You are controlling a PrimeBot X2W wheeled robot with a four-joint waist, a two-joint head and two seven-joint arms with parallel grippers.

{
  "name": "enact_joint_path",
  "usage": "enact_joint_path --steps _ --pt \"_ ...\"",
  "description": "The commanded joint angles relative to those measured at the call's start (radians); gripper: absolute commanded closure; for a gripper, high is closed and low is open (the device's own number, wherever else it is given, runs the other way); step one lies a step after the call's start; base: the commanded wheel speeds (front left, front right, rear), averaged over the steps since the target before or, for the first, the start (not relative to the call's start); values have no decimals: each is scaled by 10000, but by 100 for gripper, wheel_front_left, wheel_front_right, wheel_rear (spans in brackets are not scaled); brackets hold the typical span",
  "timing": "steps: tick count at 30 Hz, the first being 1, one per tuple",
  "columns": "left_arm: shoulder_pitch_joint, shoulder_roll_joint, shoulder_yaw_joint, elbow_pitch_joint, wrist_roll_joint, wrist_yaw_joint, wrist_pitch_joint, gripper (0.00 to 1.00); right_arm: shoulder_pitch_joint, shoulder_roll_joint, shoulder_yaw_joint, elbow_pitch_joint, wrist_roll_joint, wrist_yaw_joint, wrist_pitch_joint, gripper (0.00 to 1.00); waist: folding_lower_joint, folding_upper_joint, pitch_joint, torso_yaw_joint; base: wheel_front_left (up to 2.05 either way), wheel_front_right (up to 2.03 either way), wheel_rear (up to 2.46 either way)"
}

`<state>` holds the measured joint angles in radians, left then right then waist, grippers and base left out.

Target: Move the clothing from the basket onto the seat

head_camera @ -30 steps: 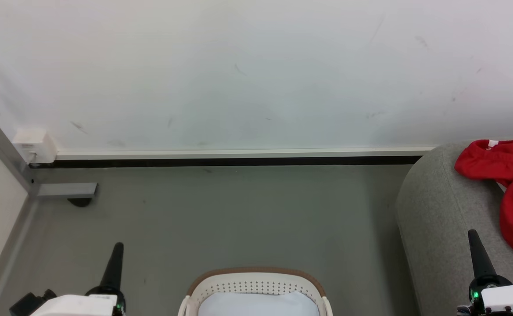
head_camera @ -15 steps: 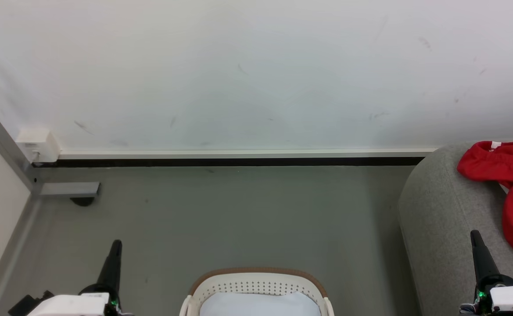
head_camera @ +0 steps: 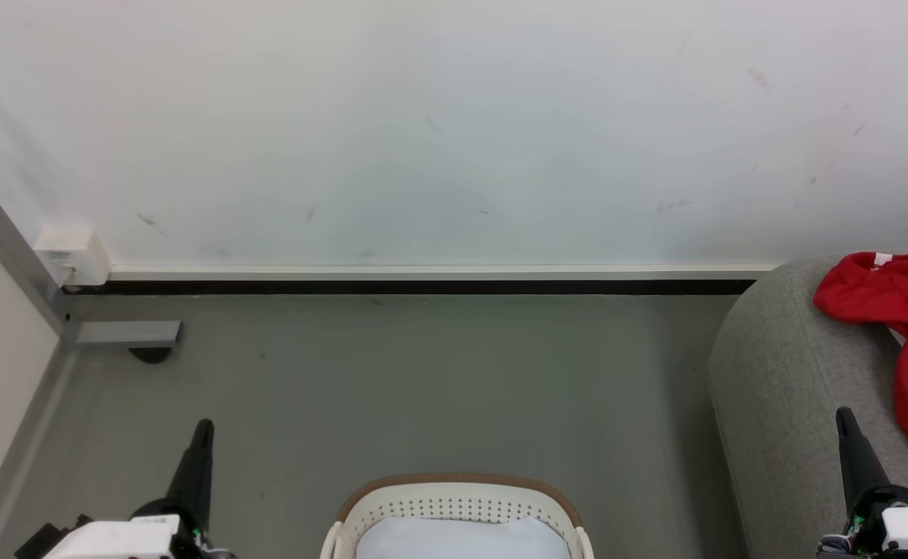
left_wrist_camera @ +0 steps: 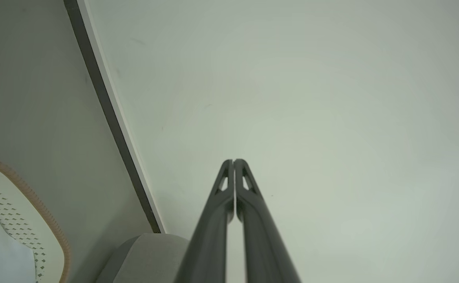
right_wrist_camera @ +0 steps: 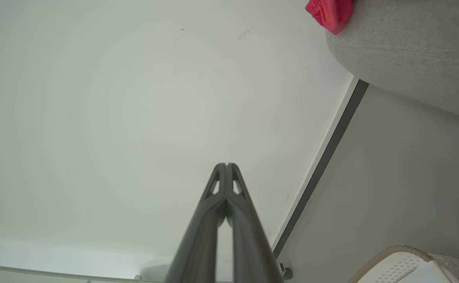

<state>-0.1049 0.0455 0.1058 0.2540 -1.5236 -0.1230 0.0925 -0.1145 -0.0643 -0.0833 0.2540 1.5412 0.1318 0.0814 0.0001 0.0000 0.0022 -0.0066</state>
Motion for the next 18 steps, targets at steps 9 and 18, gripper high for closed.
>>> enact_joint_path --steps 9,18 --pt "-141 81 103 -42 -722 -93 216 100 23 49 -189 -77 682 -20 217 100 -1 0 -10 49 0 0 0" --pt "-136 82 121 -41 -938 -106 268 100 28 67 -233 -75 808 -21 277 100 -1 0 -14 66 0 0 0"
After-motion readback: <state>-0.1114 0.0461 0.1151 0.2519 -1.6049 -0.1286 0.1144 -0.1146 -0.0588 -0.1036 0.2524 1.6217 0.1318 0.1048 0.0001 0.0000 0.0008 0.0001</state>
